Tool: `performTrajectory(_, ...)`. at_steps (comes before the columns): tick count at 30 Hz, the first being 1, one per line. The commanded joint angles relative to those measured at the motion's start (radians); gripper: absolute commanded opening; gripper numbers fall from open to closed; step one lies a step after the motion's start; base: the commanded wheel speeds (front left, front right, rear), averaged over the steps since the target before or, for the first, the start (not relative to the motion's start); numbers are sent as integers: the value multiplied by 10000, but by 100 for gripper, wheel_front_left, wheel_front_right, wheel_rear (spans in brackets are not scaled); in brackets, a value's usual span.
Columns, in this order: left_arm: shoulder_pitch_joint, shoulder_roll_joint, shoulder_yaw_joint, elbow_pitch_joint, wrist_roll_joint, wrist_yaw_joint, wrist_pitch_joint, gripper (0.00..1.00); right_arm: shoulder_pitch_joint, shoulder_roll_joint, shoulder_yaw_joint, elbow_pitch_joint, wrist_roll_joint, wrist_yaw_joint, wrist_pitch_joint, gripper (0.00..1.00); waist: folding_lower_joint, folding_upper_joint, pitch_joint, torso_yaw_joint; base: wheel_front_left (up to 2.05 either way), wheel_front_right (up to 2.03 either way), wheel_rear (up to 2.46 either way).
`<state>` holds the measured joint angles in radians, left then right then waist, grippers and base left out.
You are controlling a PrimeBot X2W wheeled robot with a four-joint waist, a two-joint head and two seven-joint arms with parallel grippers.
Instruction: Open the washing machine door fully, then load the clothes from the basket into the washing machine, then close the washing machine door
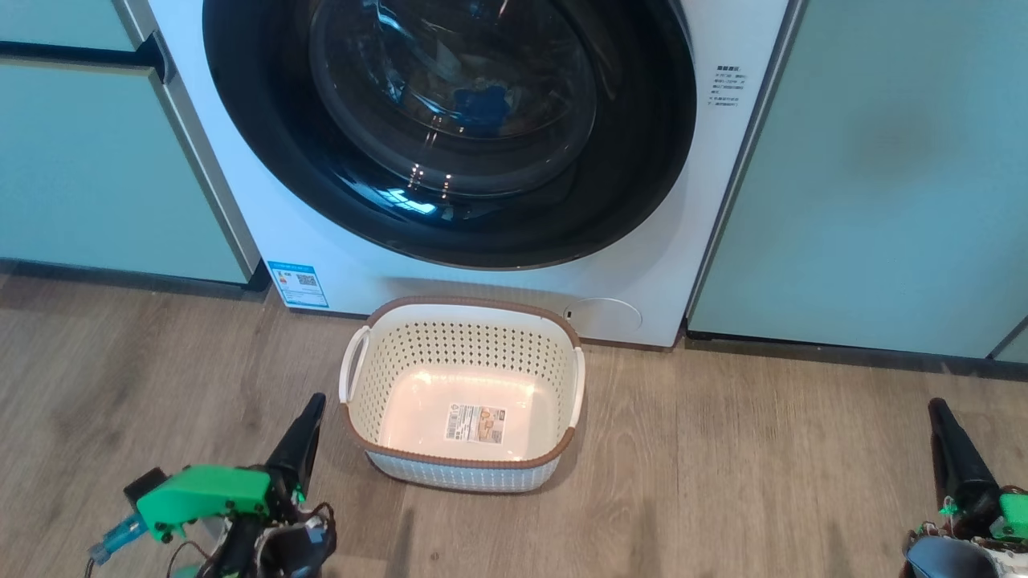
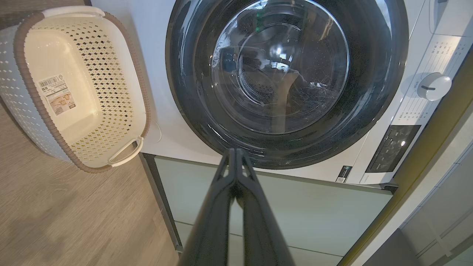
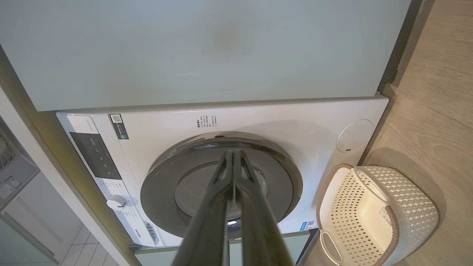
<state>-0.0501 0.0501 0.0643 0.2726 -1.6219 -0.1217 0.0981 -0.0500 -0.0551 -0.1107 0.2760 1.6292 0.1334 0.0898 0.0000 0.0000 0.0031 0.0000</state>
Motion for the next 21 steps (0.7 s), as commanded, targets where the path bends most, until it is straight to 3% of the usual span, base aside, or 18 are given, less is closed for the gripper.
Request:
performTrajectory(1,-570,78,393,-278,49,-90,70,0,-563,-79,143,-322,-62,-27,94,0,0,0,0,0,0,0,0)
performTrajectory(21,-573,60,420,-277,72,-90,92,0,-567,-50,101,-320,-97,-27,128,0,0,0,0,0,0,0,0)
